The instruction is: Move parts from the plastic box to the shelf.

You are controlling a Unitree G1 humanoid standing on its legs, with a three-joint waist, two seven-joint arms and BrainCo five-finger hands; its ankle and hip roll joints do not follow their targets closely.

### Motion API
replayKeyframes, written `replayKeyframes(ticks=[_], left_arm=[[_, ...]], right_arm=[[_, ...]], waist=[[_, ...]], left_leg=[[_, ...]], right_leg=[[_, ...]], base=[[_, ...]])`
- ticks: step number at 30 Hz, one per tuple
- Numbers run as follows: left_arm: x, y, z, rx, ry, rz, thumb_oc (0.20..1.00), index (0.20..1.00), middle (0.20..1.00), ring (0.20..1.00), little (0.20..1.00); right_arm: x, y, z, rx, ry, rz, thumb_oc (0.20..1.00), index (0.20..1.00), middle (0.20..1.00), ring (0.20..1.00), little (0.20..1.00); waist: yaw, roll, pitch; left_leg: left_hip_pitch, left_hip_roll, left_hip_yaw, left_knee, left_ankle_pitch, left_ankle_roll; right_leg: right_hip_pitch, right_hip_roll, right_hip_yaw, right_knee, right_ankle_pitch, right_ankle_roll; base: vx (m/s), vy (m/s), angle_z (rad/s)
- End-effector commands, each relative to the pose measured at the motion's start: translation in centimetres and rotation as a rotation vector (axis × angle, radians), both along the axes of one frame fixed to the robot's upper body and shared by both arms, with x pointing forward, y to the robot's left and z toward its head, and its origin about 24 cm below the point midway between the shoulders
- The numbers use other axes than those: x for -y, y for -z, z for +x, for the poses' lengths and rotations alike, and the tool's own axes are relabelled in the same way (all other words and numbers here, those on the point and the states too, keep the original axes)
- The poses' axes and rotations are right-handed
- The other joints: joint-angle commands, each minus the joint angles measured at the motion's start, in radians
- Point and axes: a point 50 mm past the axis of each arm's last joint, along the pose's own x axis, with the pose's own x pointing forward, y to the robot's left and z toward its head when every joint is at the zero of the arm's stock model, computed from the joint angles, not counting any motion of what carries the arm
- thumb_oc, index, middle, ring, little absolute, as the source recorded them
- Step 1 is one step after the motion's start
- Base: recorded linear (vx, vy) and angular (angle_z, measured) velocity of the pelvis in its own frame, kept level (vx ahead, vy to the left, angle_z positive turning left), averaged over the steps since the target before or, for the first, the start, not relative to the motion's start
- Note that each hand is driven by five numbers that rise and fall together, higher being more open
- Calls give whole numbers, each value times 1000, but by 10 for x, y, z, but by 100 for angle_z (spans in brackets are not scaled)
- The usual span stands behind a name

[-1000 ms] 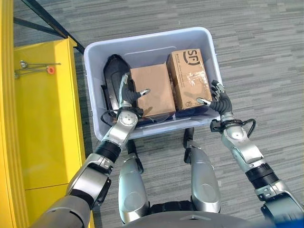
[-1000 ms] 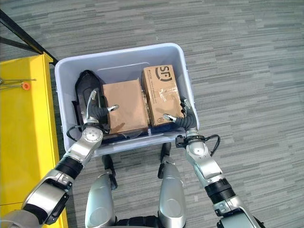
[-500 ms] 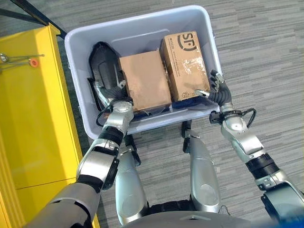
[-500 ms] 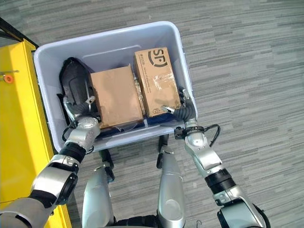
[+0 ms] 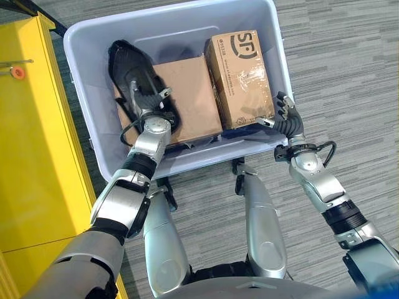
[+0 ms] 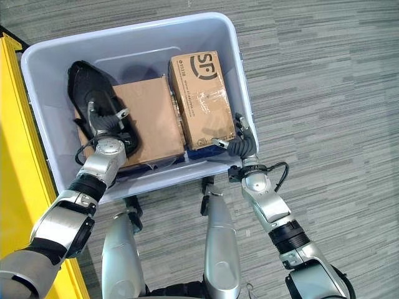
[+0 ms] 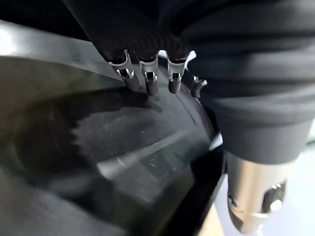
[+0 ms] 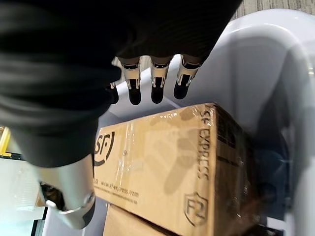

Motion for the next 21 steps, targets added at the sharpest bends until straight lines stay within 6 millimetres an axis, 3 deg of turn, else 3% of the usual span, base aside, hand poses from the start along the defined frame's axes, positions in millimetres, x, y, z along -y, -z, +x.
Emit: replayKeyframes(ticks=[1,4,7,8,9,11,12,14,15,21], left_arm=[[63,41,-7,-201,398,24,1000,1000,1000,1000,1000],[96,58,-21,-253,490,-261,1000,1000,1000,1000,1000],[110,78,-35,-262,527,-159,1000,1000,1000,1000,1000],[109,72,-37,-183,465,-68,1000,1000,1000,1000,1000],[97,58,-36,-38,321,59,1000,1000,1000,1000,1000],[72,28,-37,230,101,141,1000,1000,1000,1000,1000],[61,11,-43,375,16,174,1000,1000,1000,1000,1000],[48,-5,-52,523,-78,163,1000,1000,1000,1000,1000],[42,-16,-57,602,-114,166,1000,1000,1000,1000,1000],[35,-27,-69,729,-167,268,1000,1000,1000,1000,1000]], right_arm=[[-8,-23,-4,102,-75,22,1000,1000,1000,1000,1000],[-10,-21,-6,111,-98,15,1000,1000,1000,1000,1000],[-10,-21,-10,121,-78,28,1000,1000,1000,1000,1000],[-8,-19,-12,112,-77,34,1000,1000,1000,1000,1000],[-5,-14,-14,102,-76,35,1000,1000,1000,1000,1000],[-4,-5,-20,88,-67,44,1000,1000,1000,1000,1000],[-2,1,-24,84,-54,56,1000,1000,1000,1000,1000],[-1,8,-29,79,-34,66,1000,1000,1000,1000,1000],[-2,9,-29,85,-23,81,1000,1000,1000,1000,1000],[-8,17,-31,68,-19,109,1000,1000,1000,1000,1000]], waist=[[-56,-50,-31],[-66,-48,-31],[-59,-54,-31],[-57,-57,-31],[-49,-55,-31],[-31,-48,-31],[-14,-45,-31],[10,-43,-31],[25,-44,-31],[64,-54,-31]], left_leg=[[-26,-45,85,-7,21,48],[-13,-44,96,-7,11,51],[-4,-41,95,-14,12,47],[4,-41,98,-16,10,48],[11,-43,96,-20,11,48],[15,-51,85,-19,9,50],[15,-56,75,-18,8,50],[20,-62,58,-23,7,50],[2,-66,54,-37,36,59],[15,-68,30,-64,53,52]], right_leg=[[2,89,39,101,-111,22],[12,90,49,95,-115,23],[29,89,44,76,-108,25],[36,88,43,72,-108,26],[44,87,43,71,-110,23],[53,82,36,75,-115,23],[59,77,27,75,-117,24],[72,71,11,75,-120,24],[58,69,-2,66,-96,17],[87,66,-36,63,-98,16]], base=[[22,59,-19],[26,14,-22],[14,-85,1],[34,-63,6],[27,-47,5],[31,-87,1],[33,-133,2],[2,-156,12],[-35,-160,23],[8,-93,21]])
